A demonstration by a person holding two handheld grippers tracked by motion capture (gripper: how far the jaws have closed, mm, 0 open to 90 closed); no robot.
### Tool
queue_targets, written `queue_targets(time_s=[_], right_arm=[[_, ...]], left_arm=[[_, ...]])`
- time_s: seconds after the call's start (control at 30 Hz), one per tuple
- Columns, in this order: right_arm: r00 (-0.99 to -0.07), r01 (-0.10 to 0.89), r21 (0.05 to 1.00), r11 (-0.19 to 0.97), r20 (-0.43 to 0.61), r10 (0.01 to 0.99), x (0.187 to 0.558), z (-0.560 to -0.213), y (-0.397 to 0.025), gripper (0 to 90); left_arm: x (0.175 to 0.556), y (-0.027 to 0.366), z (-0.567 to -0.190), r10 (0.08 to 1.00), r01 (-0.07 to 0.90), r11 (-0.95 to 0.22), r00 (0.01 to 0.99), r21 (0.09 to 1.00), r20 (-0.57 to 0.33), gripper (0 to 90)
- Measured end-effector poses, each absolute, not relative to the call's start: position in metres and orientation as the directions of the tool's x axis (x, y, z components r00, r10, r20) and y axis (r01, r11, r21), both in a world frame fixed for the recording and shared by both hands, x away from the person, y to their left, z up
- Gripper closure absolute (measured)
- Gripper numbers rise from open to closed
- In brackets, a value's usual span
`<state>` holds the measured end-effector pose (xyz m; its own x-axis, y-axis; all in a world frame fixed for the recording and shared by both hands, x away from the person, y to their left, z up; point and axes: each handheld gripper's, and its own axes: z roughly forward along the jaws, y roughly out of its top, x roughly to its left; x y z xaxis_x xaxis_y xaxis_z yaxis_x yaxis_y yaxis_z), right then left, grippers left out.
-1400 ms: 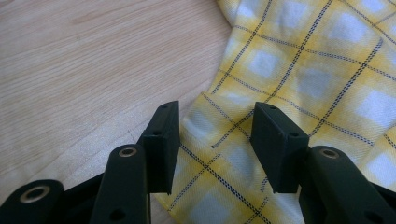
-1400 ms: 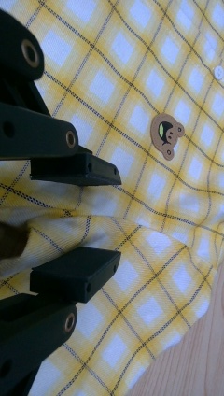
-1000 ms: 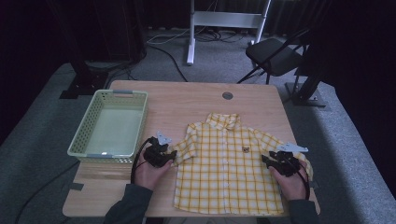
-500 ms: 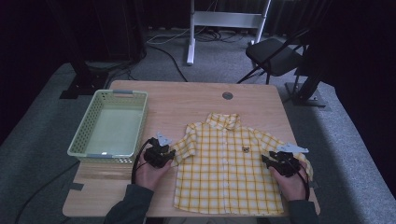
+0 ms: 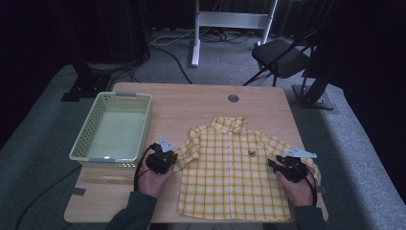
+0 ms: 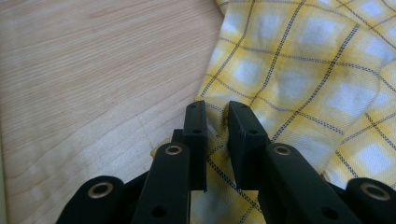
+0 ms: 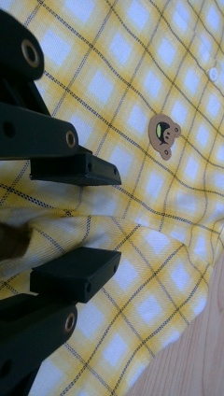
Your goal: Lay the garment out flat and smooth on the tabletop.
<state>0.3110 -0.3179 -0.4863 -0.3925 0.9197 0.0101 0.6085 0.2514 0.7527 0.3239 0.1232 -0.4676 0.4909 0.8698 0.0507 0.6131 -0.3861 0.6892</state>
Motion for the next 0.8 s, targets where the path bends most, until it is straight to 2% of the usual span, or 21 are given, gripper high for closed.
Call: queue_targets(time_s=[0.8], right_arm=[[-0.376,0.603,0.76,0.241,0.005,0.927,0.309,-0.488,-0.316,55.6]], left_arm=[[0.317,0.133,-0.456,0.882,0.604,-0.357,0.469,0.713,0.044,83.5]])
